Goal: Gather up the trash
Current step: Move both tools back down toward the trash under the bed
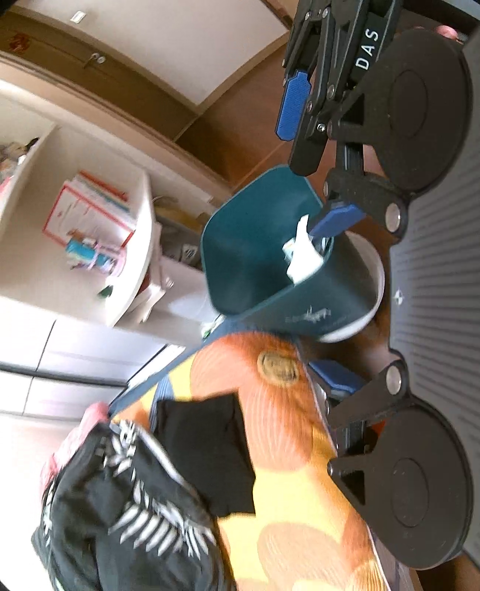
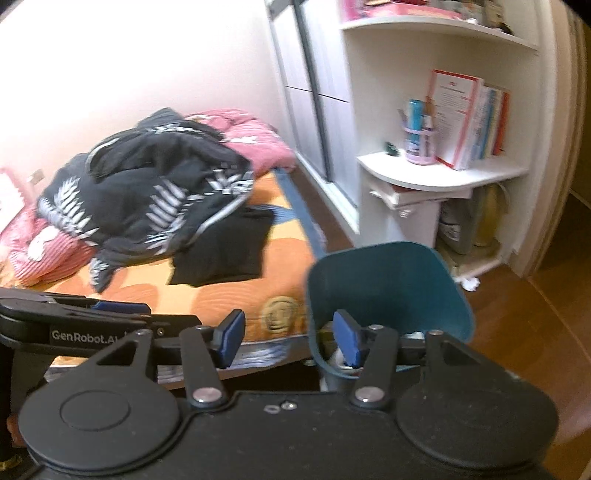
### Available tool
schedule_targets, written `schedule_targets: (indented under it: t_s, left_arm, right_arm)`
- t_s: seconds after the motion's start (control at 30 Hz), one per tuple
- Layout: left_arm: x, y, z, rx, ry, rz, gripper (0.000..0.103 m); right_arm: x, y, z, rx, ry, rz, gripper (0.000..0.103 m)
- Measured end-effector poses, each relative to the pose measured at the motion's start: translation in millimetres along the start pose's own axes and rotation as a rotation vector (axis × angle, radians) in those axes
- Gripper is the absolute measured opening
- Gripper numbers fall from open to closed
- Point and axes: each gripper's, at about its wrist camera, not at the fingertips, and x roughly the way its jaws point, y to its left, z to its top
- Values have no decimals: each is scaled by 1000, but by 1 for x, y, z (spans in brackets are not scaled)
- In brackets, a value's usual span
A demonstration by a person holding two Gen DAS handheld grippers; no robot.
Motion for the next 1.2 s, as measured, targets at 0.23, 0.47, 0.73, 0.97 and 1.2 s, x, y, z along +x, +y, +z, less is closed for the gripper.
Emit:
schedule_targets:
  t_s: [0.23, 0.47, 0.73, 0.97, 1.2]
  left_arm:
    - [-42, 47, -21, -6, -44, 77, 83]
    - [-56, 105, -53, -88, -45, 125, 84]
    - [-14, 183, -103, -204, 46, 181, 84]
    - [49, 248, -146, -282, 169, 220, 84]
    - [121, 283, -174, -181, 312, 308, 84]
  right_arm:
    - [14, 58, -9, -77, 29, 65, 55]
    - [48, 99, -34, -104, 84, 110, 56]
    - [134, 128, -82, -96, 281, 141, 56]
    - [213, 142, -124, -175, 432, 155, 56]
    - [297, 133, -161, -235, 584, 146, 55]
